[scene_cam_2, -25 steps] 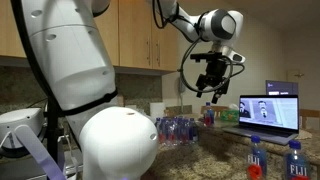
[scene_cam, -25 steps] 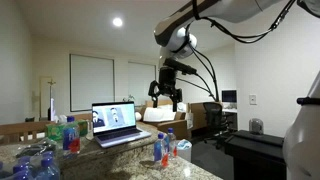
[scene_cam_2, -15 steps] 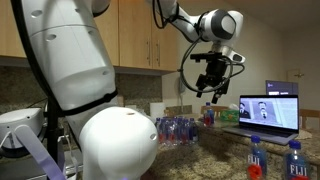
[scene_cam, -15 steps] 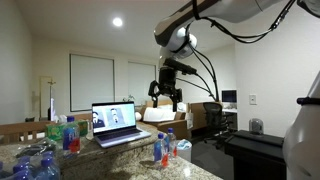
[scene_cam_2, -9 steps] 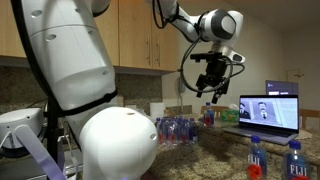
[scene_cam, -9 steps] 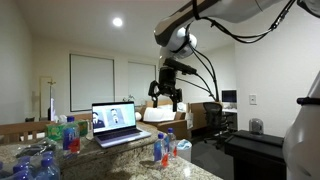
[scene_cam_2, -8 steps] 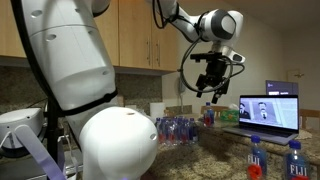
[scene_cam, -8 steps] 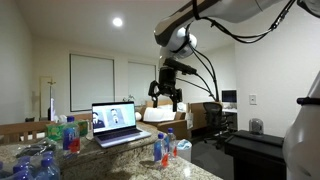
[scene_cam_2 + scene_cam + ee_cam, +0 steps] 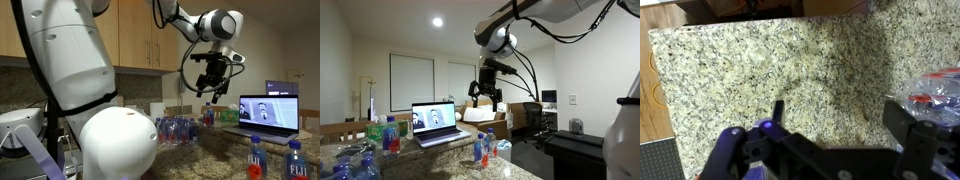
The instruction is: Move the left and right bottles to the left
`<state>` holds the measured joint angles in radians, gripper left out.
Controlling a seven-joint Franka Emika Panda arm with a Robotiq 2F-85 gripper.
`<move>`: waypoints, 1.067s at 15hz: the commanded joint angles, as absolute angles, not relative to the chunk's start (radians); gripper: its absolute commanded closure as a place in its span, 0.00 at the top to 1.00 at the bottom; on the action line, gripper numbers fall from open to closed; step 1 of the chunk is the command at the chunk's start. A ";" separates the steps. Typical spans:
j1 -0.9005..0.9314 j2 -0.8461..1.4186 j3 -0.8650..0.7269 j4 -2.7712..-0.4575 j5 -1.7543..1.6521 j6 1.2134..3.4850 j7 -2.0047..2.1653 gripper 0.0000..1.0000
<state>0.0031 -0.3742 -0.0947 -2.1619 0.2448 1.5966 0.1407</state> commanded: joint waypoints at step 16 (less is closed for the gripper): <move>-0.019 -0.217 -0.076 -1.985 0.093 1.553 0.007 1.00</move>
<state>-0.0016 -0.3129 -0.0927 -2.0880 0.1605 1.5953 0.0661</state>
